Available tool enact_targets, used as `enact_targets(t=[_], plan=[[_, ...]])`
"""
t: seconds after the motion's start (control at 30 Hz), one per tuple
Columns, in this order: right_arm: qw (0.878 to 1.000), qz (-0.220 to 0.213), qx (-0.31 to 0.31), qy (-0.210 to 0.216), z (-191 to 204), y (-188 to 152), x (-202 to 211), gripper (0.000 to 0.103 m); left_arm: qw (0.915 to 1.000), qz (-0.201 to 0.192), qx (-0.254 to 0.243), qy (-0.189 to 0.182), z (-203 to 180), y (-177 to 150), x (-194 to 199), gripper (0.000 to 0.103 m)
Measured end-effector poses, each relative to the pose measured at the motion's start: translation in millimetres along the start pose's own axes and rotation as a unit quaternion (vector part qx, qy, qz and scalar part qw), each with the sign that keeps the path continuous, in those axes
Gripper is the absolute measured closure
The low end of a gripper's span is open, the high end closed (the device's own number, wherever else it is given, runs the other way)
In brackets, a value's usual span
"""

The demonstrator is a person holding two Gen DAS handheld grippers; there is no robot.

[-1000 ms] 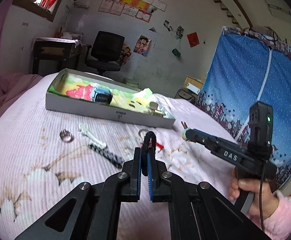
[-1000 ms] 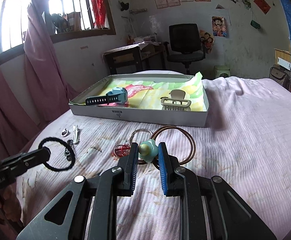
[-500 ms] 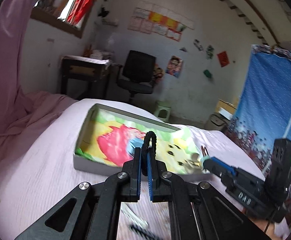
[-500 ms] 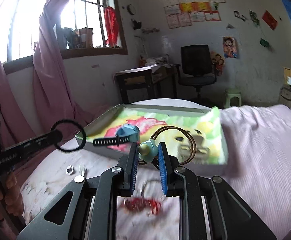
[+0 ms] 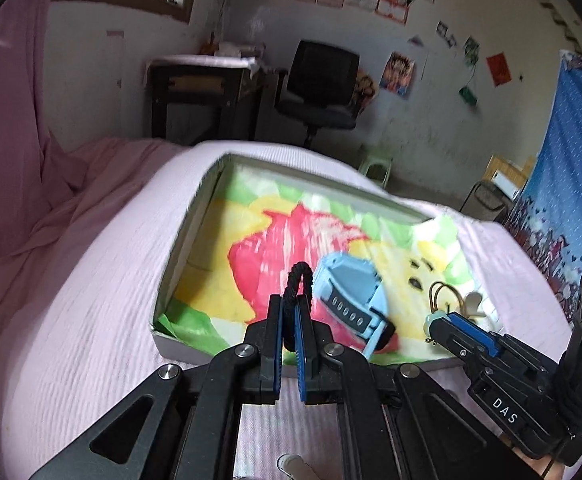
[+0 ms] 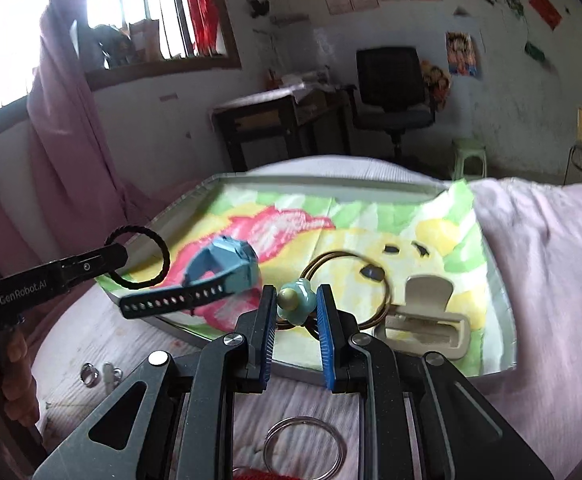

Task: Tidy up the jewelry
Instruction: 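Carry the lanyard and bangle into the white box and release both, then move both tools back toward the rings and red-string bangles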

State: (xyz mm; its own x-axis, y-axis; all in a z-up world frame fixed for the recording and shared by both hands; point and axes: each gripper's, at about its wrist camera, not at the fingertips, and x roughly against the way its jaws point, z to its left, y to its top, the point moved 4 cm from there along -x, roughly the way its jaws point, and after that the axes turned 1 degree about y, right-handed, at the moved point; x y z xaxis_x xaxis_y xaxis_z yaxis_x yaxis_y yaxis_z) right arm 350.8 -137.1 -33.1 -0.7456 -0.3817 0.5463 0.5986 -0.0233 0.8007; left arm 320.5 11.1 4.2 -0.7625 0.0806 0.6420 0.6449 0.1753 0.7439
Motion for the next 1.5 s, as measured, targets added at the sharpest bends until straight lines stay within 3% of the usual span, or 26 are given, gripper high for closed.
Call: enact_targets(t=[0.13,0.37,0.4,0.47,0.53,0.7,0.77,0.83,0.9,0.97,1.1,1.17,1.27,1.5], plan=[[0.999,0.032,-0.001,-0.004,0,-7,-14,0.085,0.9994,0.032,0.017,0.0,5,-5,-12,0.097],[0.999,0.035,-0.005,-0.007,-1,-8,-15,0.084,0.9997,0.023,-0.003,-0.001,1,-7,-5,0.097],[0.999,0.034,-0.006,-0.006,-1,-8,-14,0.082,0.9998,0.019,-0.008,-0.001,0,-8,-3,0.096],[1.0,0.026,-0.009,-0.006,-2,-7,-11,0.067,0.9998,0.01,-0.016,-0.003,0,-9,3,0.094],[1.0,0.013,-0.008,-0.006,-3,-6,-4,0.062,0.9998,-0.001,-0.019,-0.006,1,-11,10,0.087],[1.0,-0.021,-0.004,-0.016,-2,-4,21,0.06,0.9988,-0.044,-0.013,-0.016,4,-16,35,0.052],[0.999,-0.036,-0.004,-0.019,-1,-5,32,0.051,0.998,-0.058,-0.014,-0.022,4,-18,45,0.051],[0.999,-0.05,-0.004,-0.02,-1,-5,45,0.049,0.9973,-0.067,-0.017,-0.025,4,-21,53,0.045],[0.998,-0.065,-0.005,-0.022,-1,-7,58,0.043,0.9963,-0.079,-0.021,-0.026,3,-25,63,0.034],[0.996,-0.08,-0.007,-0.025,-2,-10,70,0.031,0.9951,-0.092,-0.024,-0.027,2,-30,72,0.026],[0.994,-0.103,0.003,-0.028,1,-13,92,0.021,0.9929,-0.112,-0.025,-0.03,1,-40,91,0.012],[0.992,-0.119,0.005,-0.034,2,-17,106,0.009,0.9919,-0.122,-0.021,-0.031,2,-44,99,0.007],[0.991,-0.133,0.004,-0.035,4,-22,122,0.002,0.9895,-0.139,-0.021,-0.031,2,-53,111,0.003],[0.986,-0.158,0.032,-0.048,14,-35,156,0.002,0.9858,-0.162,-0.04,-0.02,5,-75,134,0.001]])
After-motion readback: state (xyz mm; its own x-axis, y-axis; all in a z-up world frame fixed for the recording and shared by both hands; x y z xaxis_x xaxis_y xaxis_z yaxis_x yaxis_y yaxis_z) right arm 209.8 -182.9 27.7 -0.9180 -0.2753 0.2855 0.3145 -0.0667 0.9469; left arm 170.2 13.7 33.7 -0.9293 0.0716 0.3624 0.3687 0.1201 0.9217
